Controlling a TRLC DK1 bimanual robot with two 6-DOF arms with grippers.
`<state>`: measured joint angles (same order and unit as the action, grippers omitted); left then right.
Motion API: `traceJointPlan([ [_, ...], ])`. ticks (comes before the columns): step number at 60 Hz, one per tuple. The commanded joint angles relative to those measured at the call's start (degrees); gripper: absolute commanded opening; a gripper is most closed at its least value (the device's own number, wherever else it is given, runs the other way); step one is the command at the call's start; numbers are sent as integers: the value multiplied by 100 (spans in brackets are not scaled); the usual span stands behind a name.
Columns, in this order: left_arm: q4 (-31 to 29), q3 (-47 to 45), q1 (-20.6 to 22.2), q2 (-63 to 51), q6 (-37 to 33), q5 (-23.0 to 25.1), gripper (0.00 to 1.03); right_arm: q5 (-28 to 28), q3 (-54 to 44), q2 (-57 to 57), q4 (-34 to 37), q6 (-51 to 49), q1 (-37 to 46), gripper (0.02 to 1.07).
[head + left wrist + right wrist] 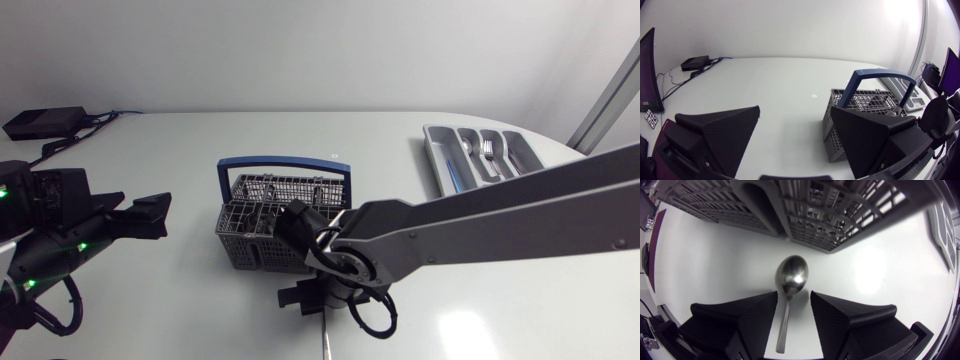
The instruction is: Unload the cutlery basket into the drawer organizer.
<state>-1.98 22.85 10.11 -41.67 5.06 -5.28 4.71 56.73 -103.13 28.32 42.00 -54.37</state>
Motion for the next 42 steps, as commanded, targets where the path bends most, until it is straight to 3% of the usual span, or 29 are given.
traceJointPlan([
  [1,31,26,9,10,136,-52,99,144,-294,118,-1,151,-109,52],
  [31,-13,-44,26,106,153,-70,99,144,-233,-84,-98,247,-469,48],
  [42,-4,-53,35,115,162,-70,99,223,-250,-190,-212,300,-496,36],
])
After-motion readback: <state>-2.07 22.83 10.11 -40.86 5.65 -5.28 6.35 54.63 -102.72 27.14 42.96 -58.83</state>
